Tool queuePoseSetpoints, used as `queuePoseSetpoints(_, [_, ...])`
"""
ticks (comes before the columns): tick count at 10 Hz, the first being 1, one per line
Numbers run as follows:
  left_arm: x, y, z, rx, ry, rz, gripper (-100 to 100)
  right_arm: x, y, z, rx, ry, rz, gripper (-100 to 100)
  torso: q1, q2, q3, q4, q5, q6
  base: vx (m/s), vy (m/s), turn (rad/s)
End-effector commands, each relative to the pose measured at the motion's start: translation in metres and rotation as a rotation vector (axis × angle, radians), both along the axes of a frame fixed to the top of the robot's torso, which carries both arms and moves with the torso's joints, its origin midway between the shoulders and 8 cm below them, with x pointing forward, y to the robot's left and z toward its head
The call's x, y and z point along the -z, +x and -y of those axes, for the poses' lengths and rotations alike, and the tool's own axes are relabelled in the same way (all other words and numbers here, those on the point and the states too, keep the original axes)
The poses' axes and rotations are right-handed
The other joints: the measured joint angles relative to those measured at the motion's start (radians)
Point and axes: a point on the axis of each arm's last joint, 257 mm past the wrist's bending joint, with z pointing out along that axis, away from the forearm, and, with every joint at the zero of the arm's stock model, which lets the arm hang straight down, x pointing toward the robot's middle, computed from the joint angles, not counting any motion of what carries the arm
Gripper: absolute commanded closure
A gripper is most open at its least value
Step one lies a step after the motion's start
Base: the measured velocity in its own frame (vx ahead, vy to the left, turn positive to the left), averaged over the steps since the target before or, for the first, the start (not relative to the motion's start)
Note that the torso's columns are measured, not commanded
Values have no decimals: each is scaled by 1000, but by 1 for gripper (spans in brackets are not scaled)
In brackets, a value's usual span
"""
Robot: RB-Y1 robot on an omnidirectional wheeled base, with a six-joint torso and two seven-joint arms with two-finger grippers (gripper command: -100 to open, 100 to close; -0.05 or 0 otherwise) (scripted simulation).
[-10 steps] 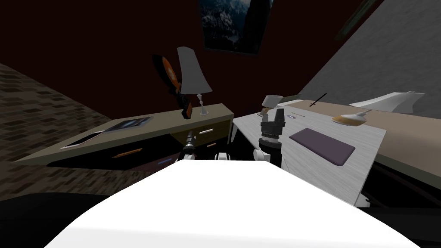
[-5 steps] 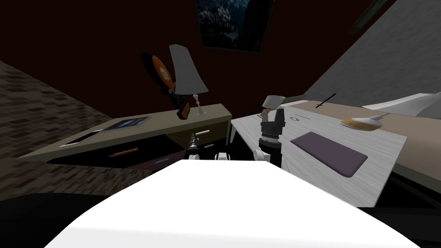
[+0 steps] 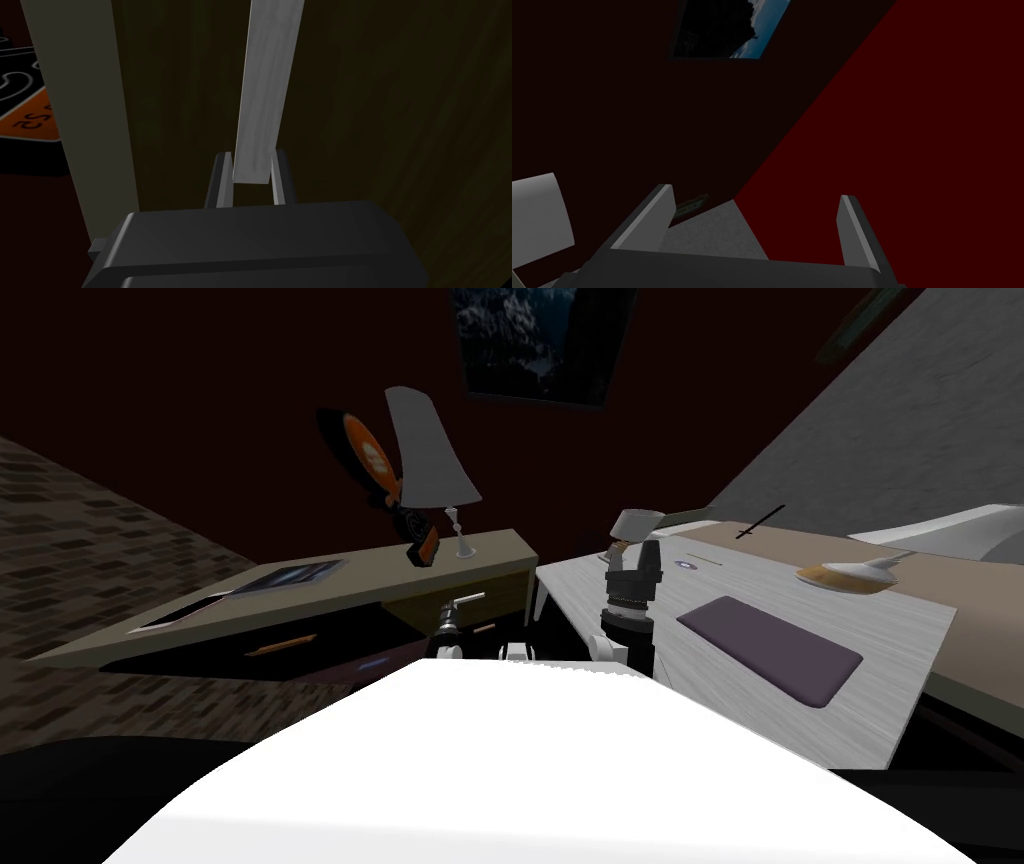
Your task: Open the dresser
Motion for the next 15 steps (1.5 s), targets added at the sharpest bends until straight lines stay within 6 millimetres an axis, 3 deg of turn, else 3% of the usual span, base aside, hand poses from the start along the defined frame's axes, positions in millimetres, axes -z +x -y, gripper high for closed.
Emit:
queuePoseSetpoints(1, [2, -5, 2, 3, -4, -10, 100, 0, 0, 0, 0, 0, 0, 0, 0, 1, 0, 1, -1, 0, -182, -70, 3])
queuePoseSetpoints(9, [2, -15, 5, 5, -1, -17, 100, 0, 0, 0, 0, 0, 0, 0, 1, -4, -3, 2, -2, 0, -147, -52, 6])
queuePoseSetpoints(10, [-1, -19, 3, 3, -2, -24, -100, 0, 0, 0, 0, 0, 0, 0, 3, -10, -6, 2, -3, -1, -11, -10, -9])
queuePoseSetpoints(15, [-28, -31, -3, -4, -3, -24, -100, 0, 0, 0, 0, 0, 0, 0, 1, -4, -3, 2, -3, -1, 27, -6, -11])
